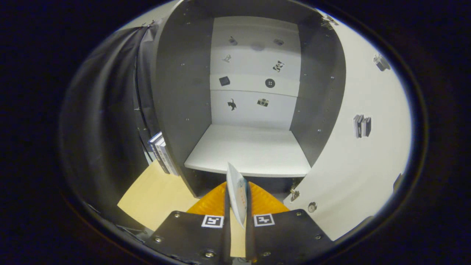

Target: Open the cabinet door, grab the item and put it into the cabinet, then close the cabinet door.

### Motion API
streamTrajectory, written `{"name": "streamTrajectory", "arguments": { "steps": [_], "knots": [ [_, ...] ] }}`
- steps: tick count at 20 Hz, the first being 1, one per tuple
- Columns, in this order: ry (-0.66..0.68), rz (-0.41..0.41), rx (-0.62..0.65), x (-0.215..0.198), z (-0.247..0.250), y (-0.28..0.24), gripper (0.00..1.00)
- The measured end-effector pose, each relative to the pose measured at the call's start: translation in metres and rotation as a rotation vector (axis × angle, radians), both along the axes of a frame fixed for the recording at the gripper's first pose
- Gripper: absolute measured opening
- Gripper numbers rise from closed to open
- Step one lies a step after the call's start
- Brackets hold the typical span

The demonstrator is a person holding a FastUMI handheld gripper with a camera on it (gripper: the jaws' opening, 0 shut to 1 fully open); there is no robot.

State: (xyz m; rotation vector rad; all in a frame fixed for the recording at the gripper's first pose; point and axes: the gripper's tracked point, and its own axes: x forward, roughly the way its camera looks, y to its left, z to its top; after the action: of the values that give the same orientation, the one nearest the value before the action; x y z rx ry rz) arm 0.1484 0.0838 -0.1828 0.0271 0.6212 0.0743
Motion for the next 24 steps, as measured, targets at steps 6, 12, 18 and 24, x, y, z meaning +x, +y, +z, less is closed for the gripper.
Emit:
{"name": "streamTrajectory", "arguments": {
  "steps": [6, 12, 18, 24],
  "knots": [
    [0.023, -0.036, 0.026, 0.043, 0.007, -0.019, 0.15],
    [0.130, -0.032, 0.018, 0.087, -0.022, -0.024, 0.16],
    [0.228, 0.001, -0.013, 0.118, -0.043, -0.022, 0.16],
    [0.327, 0.010, -0.014, 0.130, -0.063, -0.023, 0.16]
  ]
}}
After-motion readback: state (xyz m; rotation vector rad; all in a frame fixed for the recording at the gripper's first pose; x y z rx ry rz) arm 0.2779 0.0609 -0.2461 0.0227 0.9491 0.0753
